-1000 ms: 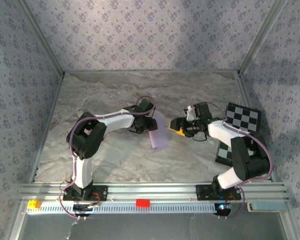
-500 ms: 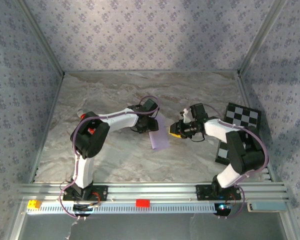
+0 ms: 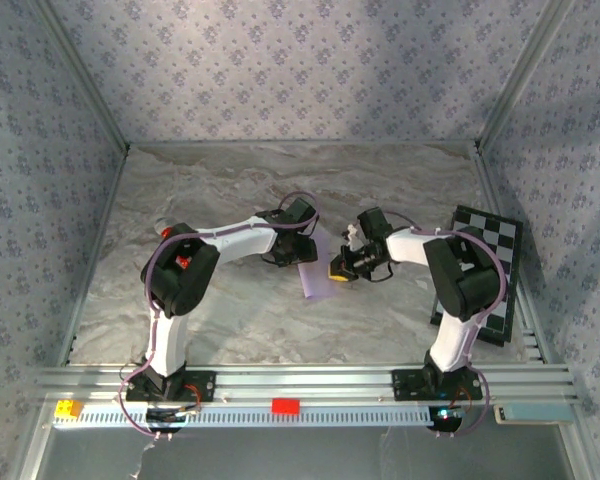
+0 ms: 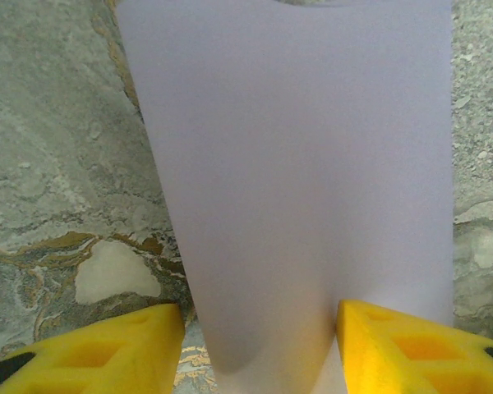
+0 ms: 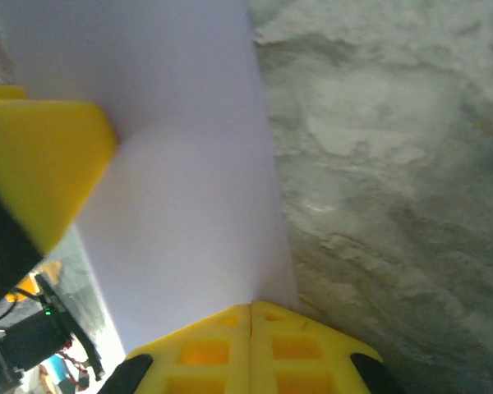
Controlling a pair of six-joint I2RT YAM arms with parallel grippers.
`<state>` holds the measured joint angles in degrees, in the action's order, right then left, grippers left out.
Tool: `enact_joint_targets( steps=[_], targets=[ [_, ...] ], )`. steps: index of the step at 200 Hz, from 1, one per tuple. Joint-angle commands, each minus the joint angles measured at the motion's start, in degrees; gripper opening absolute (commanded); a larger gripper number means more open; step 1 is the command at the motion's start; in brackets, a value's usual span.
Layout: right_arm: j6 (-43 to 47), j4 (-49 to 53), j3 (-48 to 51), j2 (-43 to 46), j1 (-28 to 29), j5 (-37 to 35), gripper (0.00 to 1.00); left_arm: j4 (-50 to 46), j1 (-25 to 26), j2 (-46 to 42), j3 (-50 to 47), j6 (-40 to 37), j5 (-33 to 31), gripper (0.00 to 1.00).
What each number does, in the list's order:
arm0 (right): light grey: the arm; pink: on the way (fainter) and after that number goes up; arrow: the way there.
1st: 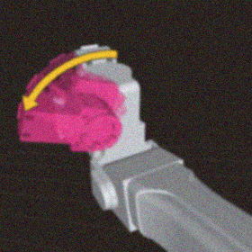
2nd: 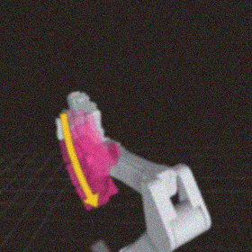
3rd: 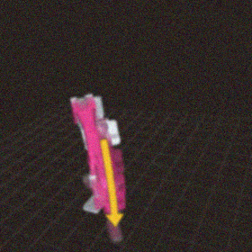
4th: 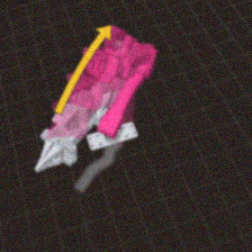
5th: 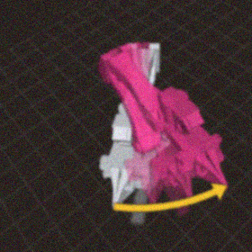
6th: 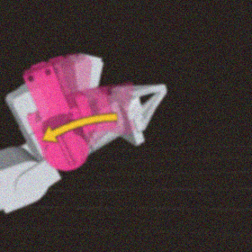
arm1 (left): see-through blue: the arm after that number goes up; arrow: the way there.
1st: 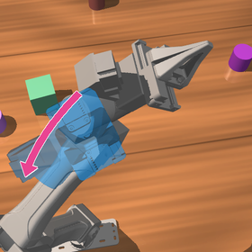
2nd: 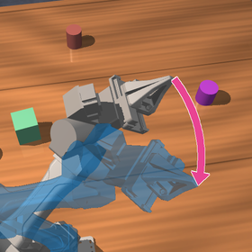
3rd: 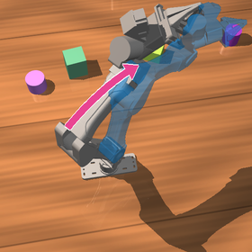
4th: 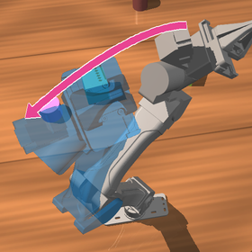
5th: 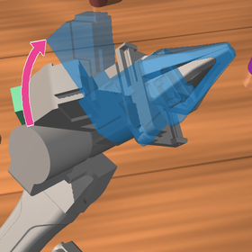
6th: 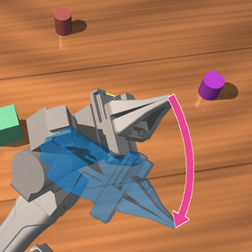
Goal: Fold a paper plane with a square sheet of paper (pick it up from the middle)
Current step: First fold in half a square sheet of paper at the center of the table.
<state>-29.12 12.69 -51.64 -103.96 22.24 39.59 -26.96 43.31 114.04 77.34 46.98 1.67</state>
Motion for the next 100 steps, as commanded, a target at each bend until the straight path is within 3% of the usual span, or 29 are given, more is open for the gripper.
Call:
enact_joint_targets(
  steps=[1, 55, 100],
  targets=[
    [-3.3, 3.3, 0.0, -1.0, 0.4, -4.0, 0.04, -3.4, 0.2, 0.9, 0.3, 0.3, -0.6, 0.55],
    [-19.2, -5.2, 8.5, 3.2, 4.1, -7.5, 0.03, 3.0, -1.0, -11.2, -5.6, 3.1, 1.0, 0.70],
    [-22.5, -5.8, 9.4, 4.9, 6.9, -10.9, 0.03, 12.8, -3.6, -14.9, -13.7, 4.1, 8.6, 0.66]
  ],
)
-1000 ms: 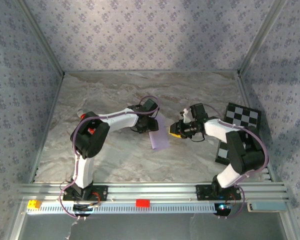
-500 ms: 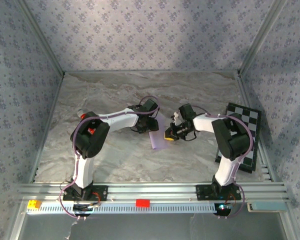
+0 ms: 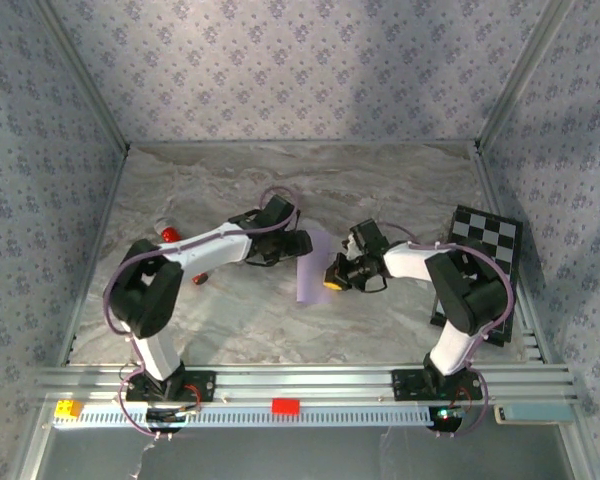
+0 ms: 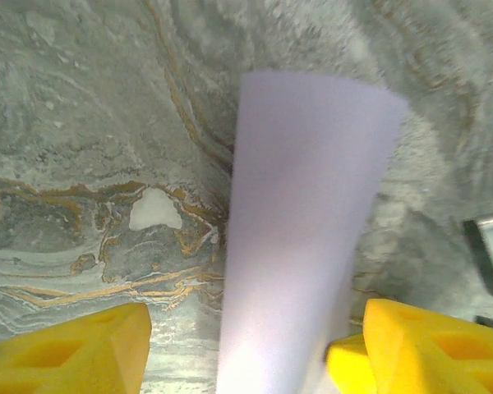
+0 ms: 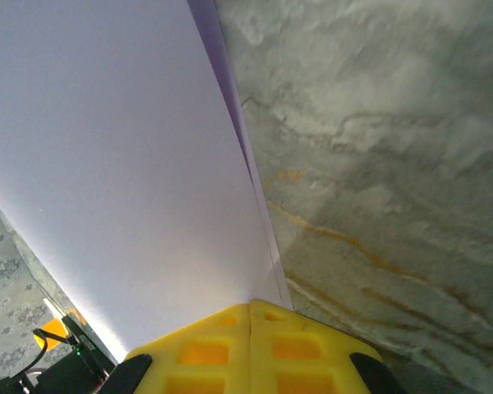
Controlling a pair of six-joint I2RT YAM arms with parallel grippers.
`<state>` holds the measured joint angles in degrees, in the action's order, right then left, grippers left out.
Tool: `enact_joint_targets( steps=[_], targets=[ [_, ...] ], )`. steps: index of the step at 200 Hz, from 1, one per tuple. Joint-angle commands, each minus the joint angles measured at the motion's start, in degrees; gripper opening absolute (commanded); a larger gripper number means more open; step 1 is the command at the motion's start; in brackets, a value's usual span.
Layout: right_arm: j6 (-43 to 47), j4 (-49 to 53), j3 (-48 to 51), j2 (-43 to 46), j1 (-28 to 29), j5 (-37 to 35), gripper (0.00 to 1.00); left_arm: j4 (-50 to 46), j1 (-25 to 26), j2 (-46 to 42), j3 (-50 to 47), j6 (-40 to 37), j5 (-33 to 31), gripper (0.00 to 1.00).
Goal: Fold a paper plane with a square sheet of paper (pick it up from the middle)
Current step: First fold in half a square sheet of paper at the center of the table.
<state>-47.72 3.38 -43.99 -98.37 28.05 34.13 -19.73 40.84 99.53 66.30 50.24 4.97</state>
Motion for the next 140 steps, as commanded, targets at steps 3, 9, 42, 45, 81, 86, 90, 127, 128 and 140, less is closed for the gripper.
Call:
enact_joint_targets(
  steps=[3, 9, 42, 45, 81, 86, 90, 127, 128, 140],
  targets=[
    [-4.0, 3.5, 1.8, -0.7, 1.0, -5.5, 0.03, 5.5, -1.1, -0.2, -2.7, 0.7, 5.6, 0.65],
    [-4.0, 3.4, 1.9, -0.6, 1.0, -5.6, 0.03, 5.3, -1.2, 0.3, -2.6, 0.2, 6.1, 0.65],
    [-4.1, 3.3, 1.6, -0.2, 0.8, -5.6, 0.04, 4.6, -1.1, 2.5, -2.3, -0.6, 6.5, 0.64],
    [-4.1, 3.4, 1.6, -0.2, 0.8, -5.5, 0.04, 4.6, -1.2, 2.7, -2.3, -0.7, 6.6, 0.64],
    [-4.0, 3.6, 1.5, -0.3, 0.7, -5.7, 0.04, 5.0, -1.1, 6.2, -0.4, -1.9, 9.4, 0.61],
    [-4.0, 3.6, 1.6, -0.3, 0.6, -5.6, 0.04, 4.8, -1.1, 6.6, -0.1, -1.9, 9.7, 0.60],
    [-4.1, 3.5, 1.6, -0.2, 0.5, -5.4, 0.04, 4.7, -1.1, 6.9, 0.1, -2.0, 9.9, 0.60],
    [-4.3, 2.8, 1.8, 0.6, 0.0, -4.4, 0.05, 3.9, -1.1, 8.1, 0.5, -2.4, 10.0, 0.54],
    [-4.3, 2.8, 1.8, 0.6, 0.0, -4.5, 0.05, 3.9, -1.1, 8.1, 0.5, -2.4, 10.1, 0.54],
    [-4.1, 2.8, 1.8, 1.0, -0.2, -4.3, 0.06, 3.7, -1.1, 8.5, 0.5, -2.5, 10.1, 0.52]
  ],
)
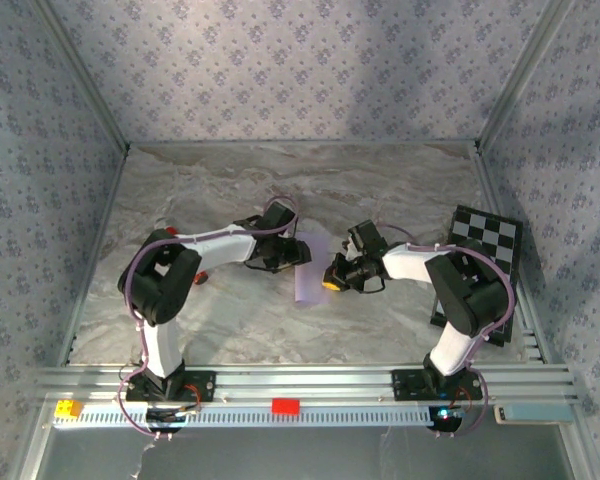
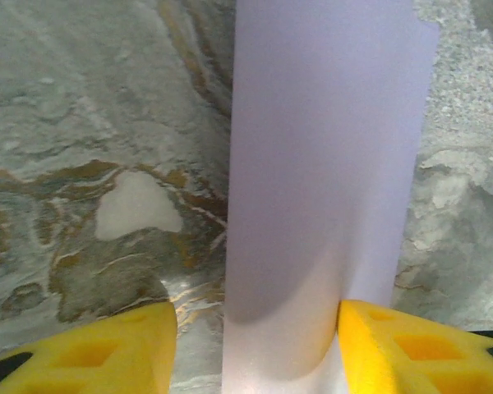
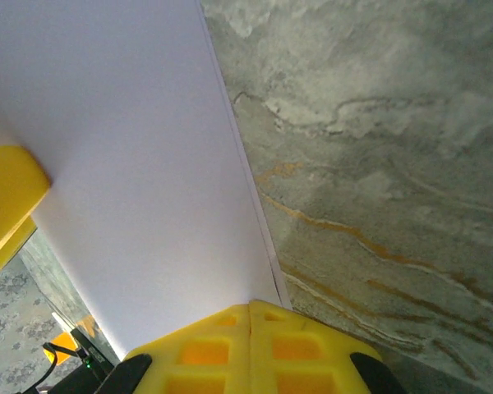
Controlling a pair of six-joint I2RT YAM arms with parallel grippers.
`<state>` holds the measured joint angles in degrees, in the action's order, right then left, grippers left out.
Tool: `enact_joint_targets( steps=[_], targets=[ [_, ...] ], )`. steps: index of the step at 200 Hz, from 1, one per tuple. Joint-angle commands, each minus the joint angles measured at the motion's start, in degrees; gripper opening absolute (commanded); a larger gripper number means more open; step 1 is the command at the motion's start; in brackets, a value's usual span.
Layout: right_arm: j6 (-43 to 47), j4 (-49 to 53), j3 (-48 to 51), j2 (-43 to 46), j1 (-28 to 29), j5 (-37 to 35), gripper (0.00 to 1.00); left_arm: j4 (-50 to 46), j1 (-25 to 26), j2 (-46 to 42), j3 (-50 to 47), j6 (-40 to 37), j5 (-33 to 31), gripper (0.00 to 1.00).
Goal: Fold a paper plane with a square sheet of paper (pick it up from the middle)
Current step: First fold in half a square sheet of paper at the center of the table.
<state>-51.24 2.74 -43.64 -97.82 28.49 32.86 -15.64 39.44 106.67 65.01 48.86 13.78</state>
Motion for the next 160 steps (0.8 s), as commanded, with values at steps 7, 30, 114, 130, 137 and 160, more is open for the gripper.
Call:
enact_joint_targets(
  steps=[7, 30, 114, 130, 137, 160],
  targets=[
    [-0.5, 3.2, 1.3, 0.8, -0.7, -2.7, 0.07, -0.4, 0.4, 1.5, 1.7, -1.2, 1.2, 0.51],
    [0.6, 2.5, 0.9, 2.6, -0.8, -2.0, 0.10, -1.0, 0.4, 1.7, 1.6, -1.5, 0.5, 0.48],
    [5.7, 6.8, 3.9, 16.6, -11.3, -2.1, 0.20, -4.6, 1.1, 3.1, 3.0, -2.6, -3.5, 0.44],
    [6.7, 7.9, 4.5, 17.5, -13.1, -1.8, 0.20, -6.5, 1.4, 3.4, 4.0, -3.0, -4.9, 0.44],
    [7.0, 8.0, 4.8, 17.8, -13.7, -1.5, 0.20, -6.8, 1.6, 3.7, 4.4, -3.4, -5.0, 0.44],
    [7.2, 8.0, 5.5, 18.0, -14.3, -1.3, 0.20, -8.2, 1.7, 4.4, 5.6, -3.5, -5.6, 0.43]
  ],
)
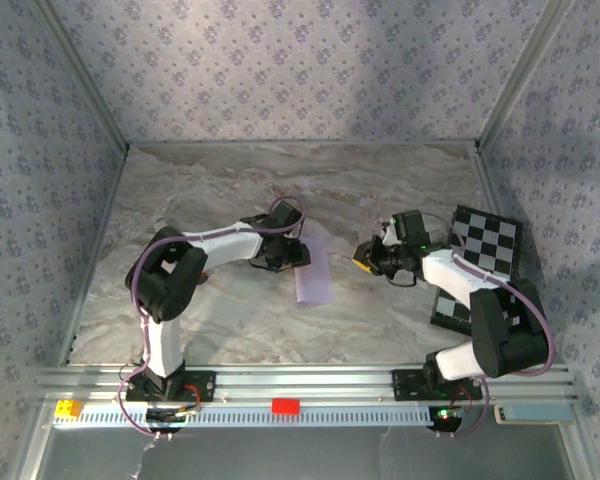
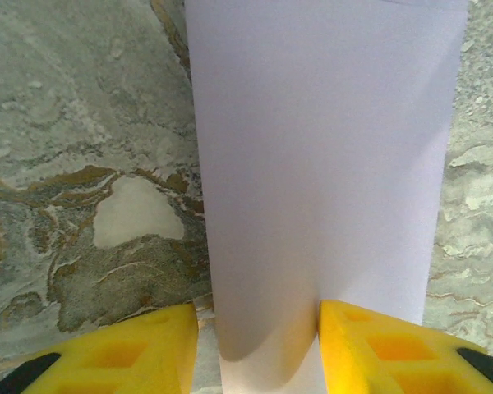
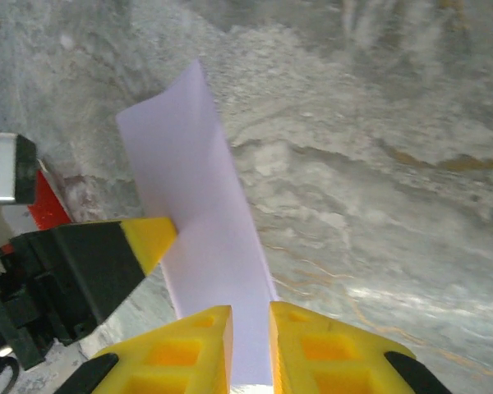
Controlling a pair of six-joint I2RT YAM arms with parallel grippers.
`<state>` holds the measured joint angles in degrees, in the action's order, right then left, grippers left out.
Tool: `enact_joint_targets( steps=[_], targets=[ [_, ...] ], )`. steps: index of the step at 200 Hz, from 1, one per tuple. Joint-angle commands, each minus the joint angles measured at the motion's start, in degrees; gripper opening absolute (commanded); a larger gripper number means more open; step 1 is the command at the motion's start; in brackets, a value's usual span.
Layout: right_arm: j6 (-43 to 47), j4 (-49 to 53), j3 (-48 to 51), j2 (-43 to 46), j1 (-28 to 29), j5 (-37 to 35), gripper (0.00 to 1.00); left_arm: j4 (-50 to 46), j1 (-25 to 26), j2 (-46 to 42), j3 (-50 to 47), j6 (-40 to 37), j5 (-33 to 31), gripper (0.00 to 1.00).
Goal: Fold a paper plane with a square sheet of paper (pick it up from the middle)
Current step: First fold in half a square sheet of paper at the center of the table, then hold the square sheet of paper at the center of the table.
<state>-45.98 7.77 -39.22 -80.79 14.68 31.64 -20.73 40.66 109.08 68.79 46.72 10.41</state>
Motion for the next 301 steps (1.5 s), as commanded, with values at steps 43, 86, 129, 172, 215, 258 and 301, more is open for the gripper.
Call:
enact_joint_targets(
  steps=[43, 86, 129, 172, 215, 258, 301],
  targets=[
    [1.9, 2.4, 1.4, 1.0, -0.4, -0.1, 0.20, -4.9, 0.8, 2.4, 2.0, 0.6, -5.3, 0.43],
    [2.4, 2.6, 1.4, 0.7, -0.5, 0.1, 0.20, -4.8, 0.8, 2.6, 1.8, 1.8, -6.2, 0.44],
    [2.6, 2.4, 1.5, 0.4, -0.4, 0.3, 0.20, -5.1, 0.9, 2.8, 1.7, 2.0, -7.2, 0.44],
    [2.6, 2.1, 1.5, 0.0, -0.4, 0.4, 0.20, -5.9, 0.9, 3.9, 2.0, 2.4, -7.6, 0.45],
    [2.6, 1.8, 1.5, -0.4, -0.3, 0.6, 0.20, -6.3, 1.3, 4.7, 2.4, 2.7, -8.1, 0.46],
    [2.8, 1.9, 1.4, -0.6, -0.3, 0.7, 0.21, -7.9, 1.3, 5.9, 3.5, 2.4, -8.6, 0.46],
    [3.2, 1.6, 1.2, -1.2, 0.1, 1.0, 0.20, -8.3, 1.4, 6.5, 3.8, 2.4, -8.7, 0.46]
  ],
)
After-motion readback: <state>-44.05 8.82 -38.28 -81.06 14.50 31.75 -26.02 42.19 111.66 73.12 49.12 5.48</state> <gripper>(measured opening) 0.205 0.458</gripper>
